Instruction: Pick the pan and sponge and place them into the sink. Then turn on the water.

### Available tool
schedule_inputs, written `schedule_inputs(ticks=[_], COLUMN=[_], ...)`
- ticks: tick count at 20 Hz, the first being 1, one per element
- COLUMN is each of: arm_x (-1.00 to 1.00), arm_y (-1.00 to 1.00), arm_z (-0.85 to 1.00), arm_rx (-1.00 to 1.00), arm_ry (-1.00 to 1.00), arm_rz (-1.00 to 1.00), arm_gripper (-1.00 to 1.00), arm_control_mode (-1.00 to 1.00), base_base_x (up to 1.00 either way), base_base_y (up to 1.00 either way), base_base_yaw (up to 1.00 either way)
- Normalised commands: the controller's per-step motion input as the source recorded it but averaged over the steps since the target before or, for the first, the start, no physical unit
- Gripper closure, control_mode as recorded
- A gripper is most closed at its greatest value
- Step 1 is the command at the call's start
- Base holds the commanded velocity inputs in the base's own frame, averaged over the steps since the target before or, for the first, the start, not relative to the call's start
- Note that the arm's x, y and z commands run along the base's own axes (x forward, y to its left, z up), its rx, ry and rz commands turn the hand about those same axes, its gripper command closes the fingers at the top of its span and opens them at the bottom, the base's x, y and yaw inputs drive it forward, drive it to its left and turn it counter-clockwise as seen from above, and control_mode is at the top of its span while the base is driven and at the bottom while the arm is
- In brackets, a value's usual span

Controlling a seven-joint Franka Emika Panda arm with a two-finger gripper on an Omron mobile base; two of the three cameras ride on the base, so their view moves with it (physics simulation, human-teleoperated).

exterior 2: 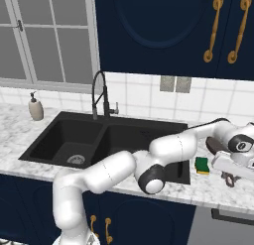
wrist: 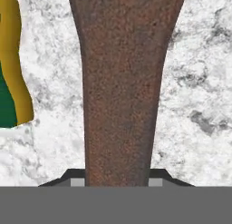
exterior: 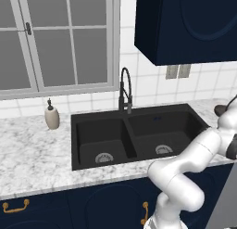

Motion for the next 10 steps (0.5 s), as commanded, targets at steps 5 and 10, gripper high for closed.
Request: schedule_inputs(ticks=[5,10], arm_x=[-0.48,-0.66], arm_y=[0.77,1.00], arm_z=[0.63,0.52], arm_rx=[-0.07,-0.21], arm_ry=[-0.09,0.00], arm_rz=[0.00,0.00], arm_gripper=[1.00,1.00], arm_control_mode=[-1.00,-1.00], base_base_x=[0.00,0.00], base_base_y=[0.00,0.00], base_base_yaw=[0.00,0.00])
